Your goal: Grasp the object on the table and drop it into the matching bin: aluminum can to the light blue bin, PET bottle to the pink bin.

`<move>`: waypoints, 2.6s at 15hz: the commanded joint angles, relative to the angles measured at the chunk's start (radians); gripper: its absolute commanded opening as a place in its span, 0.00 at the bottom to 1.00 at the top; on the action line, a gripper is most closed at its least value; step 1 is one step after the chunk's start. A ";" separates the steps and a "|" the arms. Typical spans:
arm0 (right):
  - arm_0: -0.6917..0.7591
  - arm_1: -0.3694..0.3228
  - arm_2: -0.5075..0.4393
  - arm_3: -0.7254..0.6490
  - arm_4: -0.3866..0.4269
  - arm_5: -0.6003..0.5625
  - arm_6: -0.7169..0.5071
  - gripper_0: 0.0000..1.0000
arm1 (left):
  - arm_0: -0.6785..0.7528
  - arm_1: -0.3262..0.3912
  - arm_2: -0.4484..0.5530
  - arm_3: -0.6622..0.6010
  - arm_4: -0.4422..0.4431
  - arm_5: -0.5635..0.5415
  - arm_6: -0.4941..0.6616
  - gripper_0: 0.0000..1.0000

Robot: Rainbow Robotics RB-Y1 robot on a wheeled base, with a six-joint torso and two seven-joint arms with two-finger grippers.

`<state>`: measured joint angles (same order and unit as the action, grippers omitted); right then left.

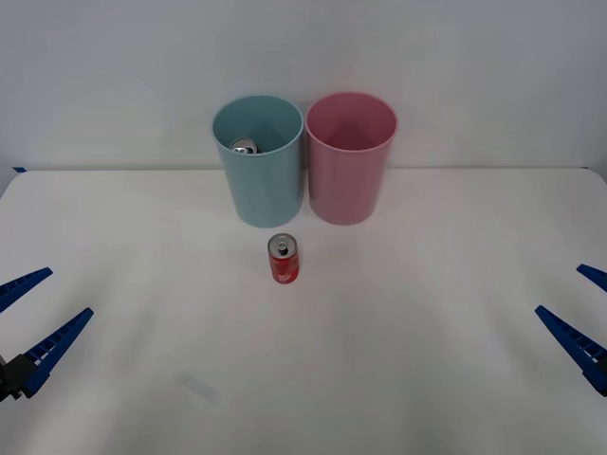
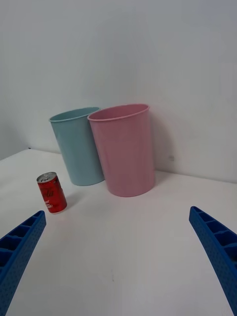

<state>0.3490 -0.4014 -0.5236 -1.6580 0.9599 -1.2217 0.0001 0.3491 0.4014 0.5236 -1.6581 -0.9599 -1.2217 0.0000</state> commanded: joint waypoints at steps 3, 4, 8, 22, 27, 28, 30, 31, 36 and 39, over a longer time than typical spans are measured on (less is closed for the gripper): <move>0.016 -0.001 0.002 -0.020 -0.012 0.007 -0.005 1.00 | 0.000 0.000 0.000 0.000 0.000 0.000 0.000 1.00; 0.016 -0.004 0.010 -0.020 -0.010 0.011 -0.003 1.00 | 0.000 0.000 0.000 0.000 0.000 0.000 0.000 1.00; 0.010 -0.019 0.071 -0.020 -0.009 0.037 0.014 1.00 | 0.000 0.000 0.000 0.000 0.000 0.000 0.000 1.00; -0.117 -0.080 0.352 0.061 0.049 0.186 0.138 1.00 | 0.000 0.000 0.000 0.000 0.000 0.000 0.000 1.00; -0.174 -0.088 0.504 0.061 0.063 0.320 0.193 1.00 | 0.000 0.000 0.000 0.000 0.000 0.000 0.000 1.00; -0.190 -0.088 0.540 0.061 0.068 0.357 0.202 1.00 | 0.000 0.000 0.000 0.000 0.000 0.000 0.000 1.00; -0.211 -0.088 0.593 0.061 0.079 0.410 0.210 1.00 | 0.000 0.000 0.000 0.000 0.000 0.000 0.000 1.00; -0.225 -0.088 0.620 0.061 0.088 0.438 0.212 1.00 | 0.000 0.000 0.000 0.000 0.000 0.000 0.000 1.00; -0.331 -0.076 0.748 0.139 0.097 0.504 0.190 1.00 | 0.000 0.000 0.000 0.000 0.000 0.000 0.000 1.00; -0.398 -0.020 0.768 0.218 0.158 0.508 0.175 1.00 | 0.000 0.000 0.000 0.000 0.000 0.000 0.000 1.00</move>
<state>-0.0360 -0.4355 0.2405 -1.4567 1.1066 -0.7136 0.1787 0.3491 0.4014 0.5236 -1.6581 -0.9599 -1.2217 0.0000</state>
